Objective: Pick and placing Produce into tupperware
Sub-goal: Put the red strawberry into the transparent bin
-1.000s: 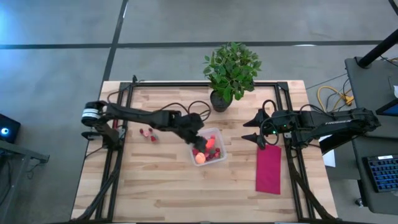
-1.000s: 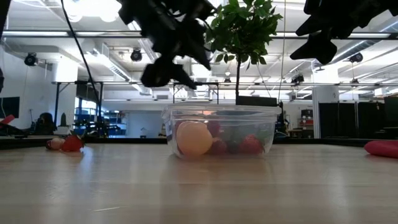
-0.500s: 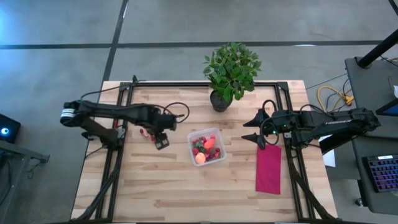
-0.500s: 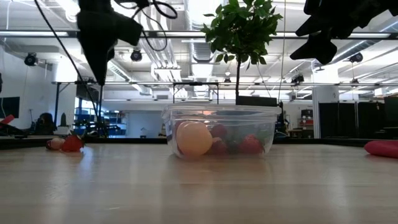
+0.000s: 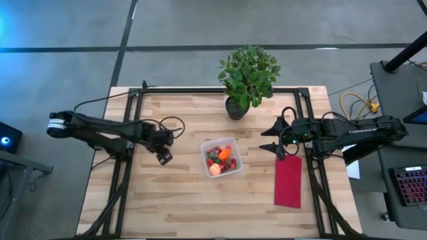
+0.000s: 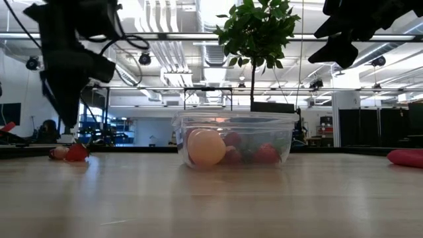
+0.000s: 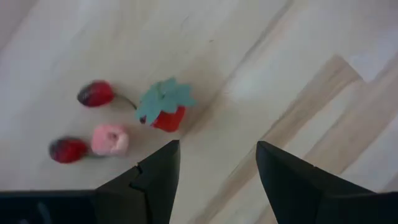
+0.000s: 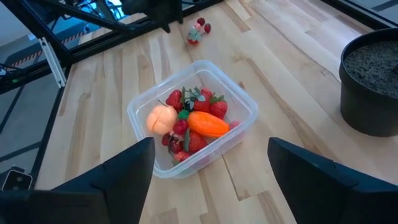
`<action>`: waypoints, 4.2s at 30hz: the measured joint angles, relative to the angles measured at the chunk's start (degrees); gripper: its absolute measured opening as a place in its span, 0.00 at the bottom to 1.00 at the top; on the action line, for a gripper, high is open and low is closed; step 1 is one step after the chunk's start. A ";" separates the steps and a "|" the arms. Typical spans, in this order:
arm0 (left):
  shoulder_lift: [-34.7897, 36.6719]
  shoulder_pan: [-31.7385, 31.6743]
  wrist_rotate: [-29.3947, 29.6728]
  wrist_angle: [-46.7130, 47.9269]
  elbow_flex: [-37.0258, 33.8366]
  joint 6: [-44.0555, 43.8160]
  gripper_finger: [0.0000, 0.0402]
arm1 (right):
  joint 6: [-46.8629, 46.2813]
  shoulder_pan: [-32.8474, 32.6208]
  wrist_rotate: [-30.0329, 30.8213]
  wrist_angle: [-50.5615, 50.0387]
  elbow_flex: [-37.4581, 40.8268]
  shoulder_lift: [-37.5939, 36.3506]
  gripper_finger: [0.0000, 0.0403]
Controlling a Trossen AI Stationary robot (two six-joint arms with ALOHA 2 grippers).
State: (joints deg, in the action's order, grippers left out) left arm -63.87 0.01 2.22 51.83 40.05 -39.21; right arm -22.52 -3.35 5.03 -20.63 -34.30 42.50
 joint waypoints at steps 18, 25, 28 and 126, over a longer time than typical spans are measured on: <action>7.60 0.00 4.18 -11.52 -11.75 -1.99 0.49 | 0.00 -0.01 -0.01 -0.11 0.00 0.02 0.76; 7.25 0.00 4.51 -12.40 -13.68 -1.41 0.49 | 0.00 -0.01 -0.01 -0.13 0.00 0.02 0.77; 7.06 0.00 5.35 -12.55 -14.49 -2.14 0.49 | 0.00 0.01 -0.01 -0.10 0.00 0.02 0.76; -15.91 11.78 -3.55 0.91 0.75 -73.95 0.49 | 0.00 0.00 -0.01 -0.08 0.01 0.02 0.77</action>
State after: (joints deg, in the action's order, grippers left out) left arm -79.78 11.79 -1.33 52.74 40.80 -113.17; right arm -22.52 -3.35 5.02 -20.71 -34.30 42.52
